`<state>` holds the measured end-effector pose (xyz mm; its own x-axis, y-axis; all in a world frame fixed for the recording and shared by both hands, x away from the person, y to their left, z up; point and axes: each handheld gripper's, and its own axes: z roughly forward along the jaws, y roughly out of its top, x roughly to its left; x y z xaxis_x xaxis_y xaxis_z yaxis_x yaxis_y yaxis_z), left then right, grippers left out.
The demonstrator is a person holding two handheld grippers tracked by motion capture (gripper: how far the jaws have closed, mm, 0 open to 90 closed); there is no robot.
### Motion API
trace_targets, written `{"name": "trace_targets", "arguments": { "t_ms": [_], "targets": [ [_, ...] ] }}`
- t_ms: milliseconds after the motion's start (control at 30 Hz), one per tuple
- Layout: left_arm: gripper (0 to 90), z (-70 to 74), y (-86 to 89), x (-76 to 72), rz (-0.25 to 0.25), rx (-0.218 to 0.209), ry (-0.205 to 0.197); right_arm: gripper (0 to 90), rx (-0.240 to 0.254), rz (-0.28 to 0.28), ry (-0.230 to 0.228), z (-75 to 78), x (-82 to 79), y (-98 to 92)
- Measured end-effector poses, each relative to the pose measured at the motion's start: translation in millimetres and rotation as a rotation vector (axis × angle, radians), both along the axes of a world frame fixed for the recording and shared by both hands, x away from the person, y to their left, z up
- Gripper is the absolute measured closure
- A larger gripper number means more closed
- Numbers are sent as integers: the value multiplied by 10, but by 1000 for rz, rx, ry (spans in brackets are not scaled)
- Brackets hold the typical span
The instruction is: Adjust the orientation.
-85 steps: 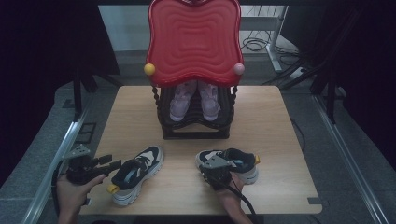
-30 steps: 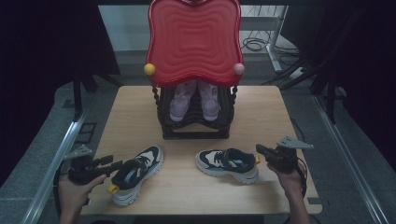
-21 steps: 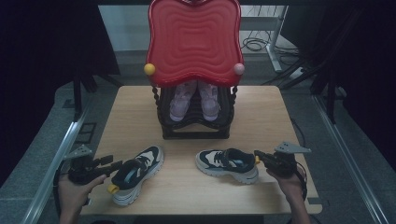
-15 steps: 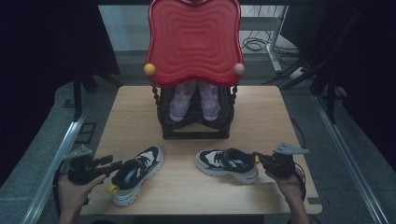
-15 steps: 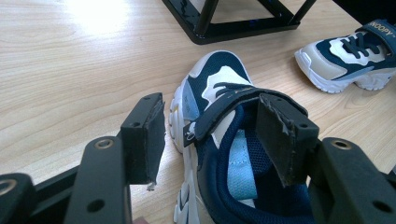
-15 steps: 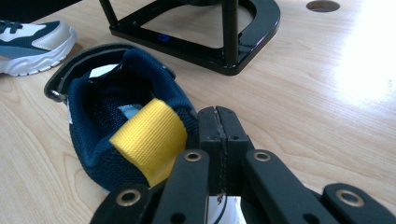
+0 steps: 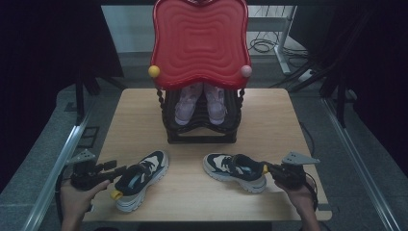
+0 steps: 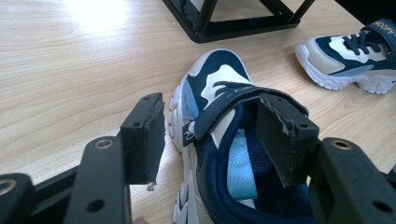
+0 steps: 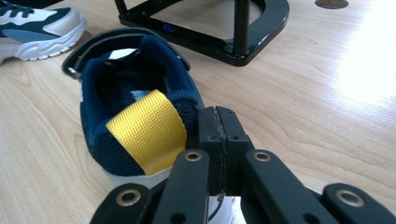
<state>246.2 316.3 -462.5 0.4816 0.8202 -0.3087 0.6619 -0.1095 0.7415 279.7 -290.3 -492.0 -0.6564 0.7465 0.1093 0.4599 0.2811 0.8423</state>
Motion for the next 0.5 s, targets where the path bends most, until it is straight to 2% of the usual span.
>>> {"name": "trace_targets", "arguments": {
  "t_ms": [500],
  "targets": [
    [425, -9, -5, 4, -2, -1, 4, 900, 0, 17, -4, -1, -191, -5]
  ]
}}
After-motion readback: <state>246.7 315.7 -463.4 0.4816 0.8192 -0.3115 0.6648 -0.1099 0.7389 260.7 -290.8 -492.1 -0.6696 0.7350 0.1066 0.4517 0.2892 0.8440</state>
